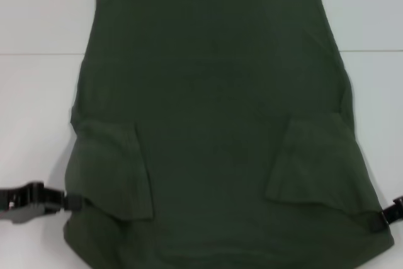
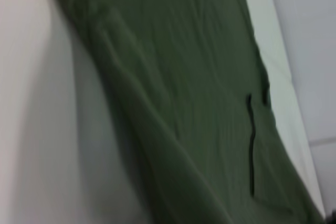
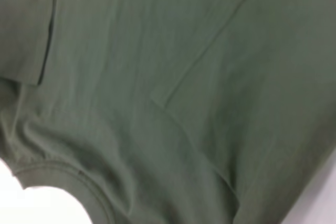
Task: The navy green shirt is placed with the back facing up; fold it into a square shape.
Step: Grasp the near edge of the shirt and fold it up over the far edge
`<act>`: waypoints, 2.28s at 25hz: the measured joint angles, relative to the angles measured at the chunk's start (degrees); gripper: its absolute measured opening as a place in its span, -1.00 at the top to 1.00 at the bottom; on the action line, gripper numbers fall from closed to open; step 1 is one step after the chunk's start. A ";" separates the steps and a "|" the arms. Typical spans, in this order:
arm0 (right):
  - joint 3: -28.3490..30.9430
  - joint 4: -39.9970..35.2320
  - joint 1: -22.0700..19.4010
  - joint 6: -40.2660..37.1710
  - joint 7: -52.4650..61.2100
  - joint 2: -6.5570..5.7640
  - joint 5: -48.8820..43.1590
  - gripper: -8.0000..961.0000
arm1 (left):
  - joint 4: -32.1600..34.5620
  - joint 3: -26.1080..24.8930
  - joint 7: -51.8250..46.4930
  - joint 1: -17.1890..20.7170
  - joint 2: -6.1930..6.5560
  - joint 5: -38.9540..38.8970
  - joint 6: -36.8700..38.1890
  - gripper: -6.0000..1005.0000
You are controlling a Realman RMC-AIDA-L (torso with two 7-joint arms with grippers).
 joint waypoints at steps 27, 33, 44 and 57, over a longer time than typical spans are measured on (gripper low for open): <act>7.26 -0.13 -4.18 -11.00 -4.98 -2.26 18.11 0.91 | 1.35 -7.12 -0.88 -3.60 0.26 -1.08 12.09 0.99; 9.56 0.77 -2.33 -0.02 -1.31 -2.37 28.60 0.91 | -2.42 -8.82 -5.37 -12.58 0.69 -1.23 -1.60 0.99; -4.92 11.37 4.25 51.84 -5.17 3.92 28.19 0.90 | -8.46 1.24 -6.50 -18.52 -4.28 -0.71 -37.98 0.99; -8.91 7.64 6.88 56.13 -3.11 3.60 26.86 0.89 | -1.52 5.04 -10.40 -18.60 -3.94 -1.18 -39.52 0.99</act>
